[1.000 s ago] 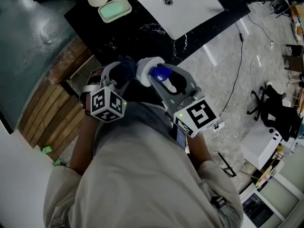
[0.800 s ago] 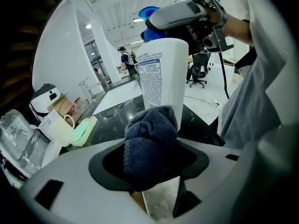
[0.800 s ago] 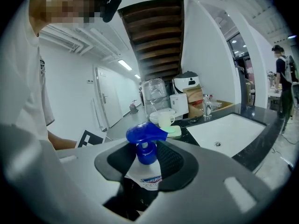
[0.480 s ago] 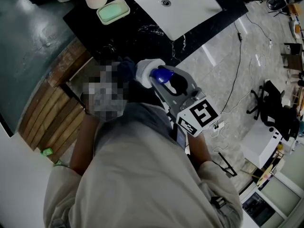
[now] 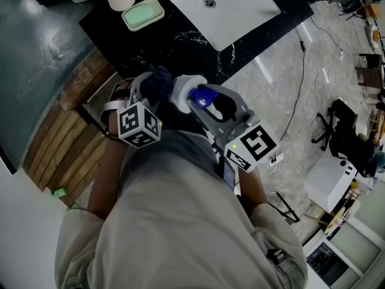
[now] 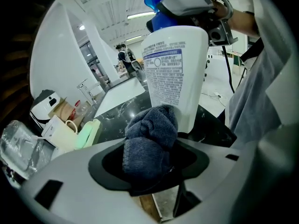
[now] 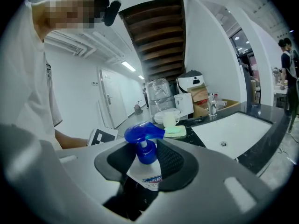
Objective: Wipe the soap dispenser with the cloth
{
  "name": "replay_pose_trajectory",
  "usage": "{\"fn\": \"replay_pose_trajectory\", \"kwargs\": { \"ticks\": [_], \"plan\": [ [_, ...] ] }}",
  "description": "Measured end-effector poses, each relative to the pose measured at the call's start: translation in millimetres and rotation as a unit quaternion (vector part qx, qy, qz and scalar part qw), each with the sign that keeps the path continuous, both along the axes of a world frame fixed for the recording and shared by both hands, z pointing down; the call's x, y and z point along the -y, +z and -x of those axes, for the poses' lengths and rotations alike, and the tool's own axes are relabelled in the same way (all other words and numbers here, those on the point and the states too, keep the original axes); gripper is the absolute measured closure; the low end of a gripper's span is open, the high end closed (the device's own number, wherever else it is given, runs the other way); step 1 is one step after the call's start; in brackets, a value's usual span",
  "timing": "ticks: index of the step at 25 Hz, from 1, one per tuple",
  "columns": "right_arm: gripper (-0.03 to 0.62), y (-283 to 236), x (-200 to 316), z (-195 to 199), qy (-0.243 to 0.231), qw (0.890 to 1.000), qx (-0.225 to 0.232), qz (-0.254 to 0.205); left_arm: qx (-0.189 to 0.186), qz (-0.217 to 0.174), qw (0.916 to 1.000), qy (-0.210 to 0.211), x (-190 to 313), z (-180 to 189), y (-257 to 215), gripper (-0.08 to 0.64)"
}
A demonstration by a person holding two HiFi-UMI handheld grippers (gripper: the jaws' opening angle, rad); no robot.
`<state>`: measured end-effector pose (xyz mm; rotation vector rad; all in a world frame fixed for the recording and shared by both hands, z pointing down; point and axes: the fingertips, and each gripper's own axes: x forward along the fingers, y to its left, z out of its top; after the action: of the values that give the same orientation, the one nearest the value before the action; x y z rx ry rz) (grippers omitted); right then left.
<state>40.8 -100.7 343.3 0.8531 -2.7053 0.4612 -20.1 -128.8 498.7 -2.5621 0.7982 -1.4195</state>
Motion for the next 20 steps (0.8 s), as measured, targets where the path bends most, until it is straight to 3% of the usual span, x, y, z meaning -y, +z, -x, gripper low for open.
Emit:
{"fn": "replay_pose_trajectory", "kwargs": {
  "ticks": [5, 20],
  "plan": [
    [0.457, 1, -1, 4, -0.015, 1.0, 0.008, 0.005, 0.019, -0.018, 0.9996, 0.012, 11, -1, 1, 0.311],
    [0.456, 1, -1, 12, -0.03, 0.999, 0.018, 0.013, -0.007, 0.0, 0.9999, 0.009, 15, -4, 0, 0.311]
  ]
}}
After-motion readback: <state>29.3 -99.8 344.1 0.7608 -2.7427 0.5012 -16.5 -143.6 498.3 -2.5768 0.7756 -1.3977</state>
